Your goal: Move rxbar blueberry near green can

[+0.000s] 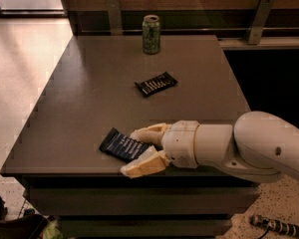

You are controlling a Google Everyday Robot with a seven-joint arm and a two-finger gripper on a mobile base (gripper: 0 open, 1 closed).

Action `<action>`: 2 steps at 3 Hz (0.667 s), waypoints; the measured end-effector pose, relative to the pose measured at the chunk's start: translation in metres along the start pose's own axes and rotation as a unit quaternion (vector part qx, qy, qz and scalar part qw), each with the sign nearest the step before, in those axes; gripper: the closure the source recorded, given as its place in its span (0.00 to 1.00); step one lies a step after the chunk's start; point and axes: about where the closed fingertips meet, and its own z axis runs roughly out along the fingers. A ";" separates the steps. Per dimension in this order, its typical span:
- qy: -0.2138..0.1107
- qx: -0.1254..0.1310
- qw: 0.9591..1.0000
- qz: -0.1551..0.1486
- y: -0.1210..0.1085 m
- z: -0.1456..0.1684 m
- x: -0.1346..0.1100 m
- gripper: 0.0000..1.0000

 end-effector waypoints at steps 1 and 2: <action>0.000 0.000 1.000 0.000 0.000 0.000 0.000 0.36; 0.000 0.000 1.000 0.000 0.000 0.000 0.000 0.13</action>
Offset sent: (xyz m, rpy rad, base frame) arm -0.0011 -0.0060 0.0175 -0.0427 -0.0074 -0.0172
